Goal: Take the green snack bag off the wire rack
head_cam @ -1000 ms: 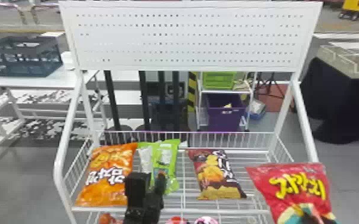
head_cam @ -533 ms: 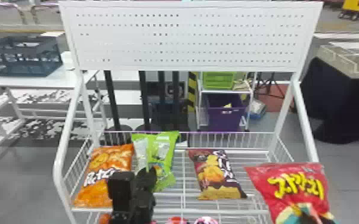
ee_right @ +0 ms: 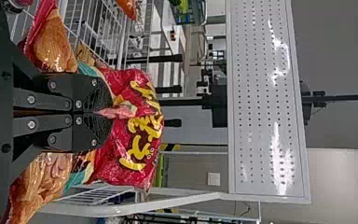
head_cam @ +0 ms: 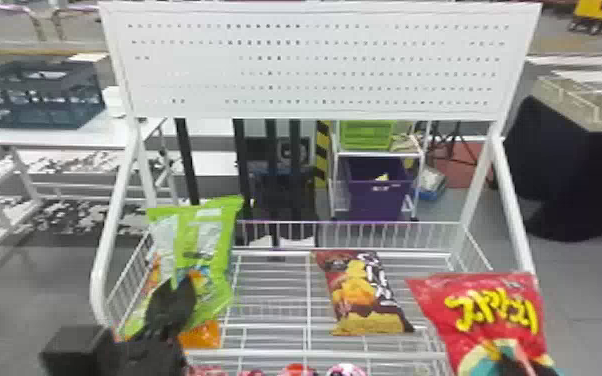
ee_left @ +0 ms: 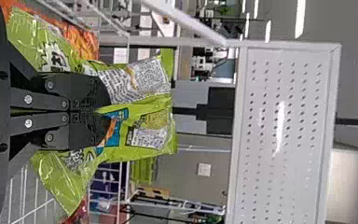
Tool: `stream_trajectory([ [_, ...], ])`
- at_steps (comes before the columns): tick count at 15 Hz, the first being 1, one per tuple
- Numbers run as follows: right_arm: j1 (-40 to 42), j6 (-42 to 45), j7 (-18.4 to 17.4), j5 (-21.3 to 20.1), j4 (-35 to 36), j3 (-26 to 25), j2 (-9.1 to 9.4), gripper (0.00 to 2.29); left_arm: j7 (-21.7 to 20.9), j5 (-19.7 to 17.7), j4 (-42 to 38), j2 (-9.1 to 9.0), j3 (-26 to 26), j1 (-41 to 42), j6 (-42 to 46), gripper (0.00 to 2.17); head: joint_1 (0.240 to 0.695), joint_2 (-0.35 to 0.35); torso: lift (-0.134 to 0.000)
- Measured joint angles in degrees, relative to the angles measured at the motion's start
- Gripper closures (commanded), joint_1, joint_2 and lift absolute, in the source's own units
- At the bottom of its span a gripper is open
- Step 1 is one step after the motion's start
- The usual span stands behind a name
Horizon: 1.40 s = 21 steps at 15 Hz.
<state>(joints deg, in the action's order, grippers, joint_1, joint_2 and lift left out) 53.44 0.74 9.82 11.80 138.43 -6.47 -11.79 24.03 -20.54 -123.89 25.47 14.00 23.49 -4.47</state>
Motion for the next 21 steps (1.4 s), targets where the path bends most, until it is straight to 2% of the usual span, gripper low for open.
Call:
stream_trajectory([
  [3,-0.4,0.0,0.0,-0.2,-0.3,0.3,-0.07,2.23,-1.2,1.3,-3.7,-0.1,-5.3,8.6,6.5,1.26,0.499,0.0,0.0],
  [8,-0.8,0.0,-0.1,-0.2,-0.8,0.6,-0.08,2.23,-3.2,3.1,-7.3,-0.53,-11.7,18.4,9.4,1.26,0.499,0.0,0.0],
  [12,-1.3,0.0,-0.1,-0.3,-1.1,0.8,-0.08,2.23,-4.2,4.1,-7.9,-1.21,-13.1,22.0,12.3,1.26,0.499,0.0,0.0],
  [21,-0.5,-0.2,0.0,-0.1,-0.2,0.5,-0.23,2.23,-4.1,4.7,-8.0,-1.95,-13.0,22.7,13.6,1.26,0.499,0.0,0.0],
])
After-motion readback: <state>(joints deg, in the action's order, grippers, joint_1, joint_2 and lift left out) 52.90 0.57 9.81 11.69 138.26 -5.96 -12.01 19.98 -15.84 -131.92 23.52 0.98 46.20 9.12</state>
